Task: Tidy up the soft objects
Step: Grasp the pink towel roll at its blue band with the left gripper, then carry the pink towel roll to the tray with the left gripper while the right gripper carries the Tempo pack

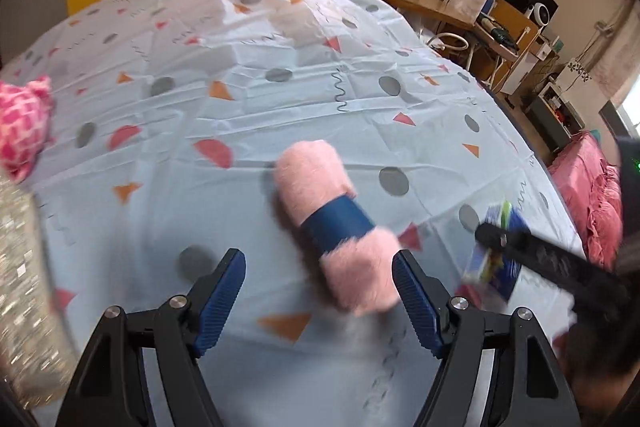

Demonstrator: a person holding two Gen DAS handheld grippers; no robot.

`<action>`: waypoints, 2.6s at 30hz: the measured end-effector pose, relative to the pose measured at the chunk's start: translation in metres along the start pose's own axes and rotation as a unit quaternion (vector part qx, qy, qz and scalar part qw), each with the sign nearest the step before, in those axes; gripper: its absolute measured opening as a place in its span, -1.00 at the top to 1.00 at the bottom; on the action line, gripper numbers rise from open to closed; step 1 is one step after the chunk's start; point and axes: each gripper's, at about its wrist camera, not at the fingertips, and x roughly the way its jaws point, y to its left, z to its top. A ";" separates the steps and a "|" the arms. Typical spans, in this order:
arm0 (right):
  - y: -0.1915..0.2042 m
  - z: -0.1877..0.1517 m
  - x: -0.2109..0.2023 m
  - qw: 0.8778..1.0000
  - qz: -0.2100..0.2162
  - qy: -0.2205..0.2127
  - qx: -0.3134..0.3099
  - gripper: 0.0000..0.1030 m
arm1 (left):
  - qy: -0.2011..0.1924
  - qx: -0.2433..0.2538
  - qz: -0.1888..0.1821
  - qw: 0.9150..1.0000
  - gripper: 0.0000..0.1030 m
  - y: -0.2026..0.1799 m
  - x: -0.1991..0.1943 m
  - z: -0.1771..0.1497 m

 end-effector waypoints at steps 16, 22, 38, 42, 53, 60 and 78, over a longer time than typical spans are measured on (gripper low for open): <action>0.017 0.001 0.010 0.997 0.026 0.018 -0.064 -0.10 | -0.007 -0.004 0.012 1.000 0.24 0.011 0.018 0.032; 0.046 -0.010 0.010 0.989 0.035 0.016 -0.144 -0.10 | -0.071 -0.039 0.052 0.995 0.24 0.058 -0.048 0.057; 0.089 -0.043 0.007 0.962 0.045 0.002 -0.268 -0.10 | -0.161 -0.127 0.139 0.969 0.24 0.192 -0.186 0.006; 0.096 -0.049 0.011 0.957 0.038 0.003 -0.287 -0.10 | -0.167 -0.153 0.157 0.961 0.24 0.221 -0.205 -0.022; 0.108 -0.063 0.014 0.947 0.025 0.003 -0.320 -0.08 | -0.183 -0.187 0.189 0.947 0.24 0.264 -0.243 -0.109; 0.111 -0.069 0.019 0.941 0.012 0.005 -0.338 -0.06 | -0.195 -0.195 0.195 0.941 0.23 0.268 -0.261 -0.153; 0.151 -0.079 0.015 0.954 0.034 0.010 -0.299 -0.03 | -0.189 -0.218 0.197 0.937 0.23 0.284 -0.277 -0.231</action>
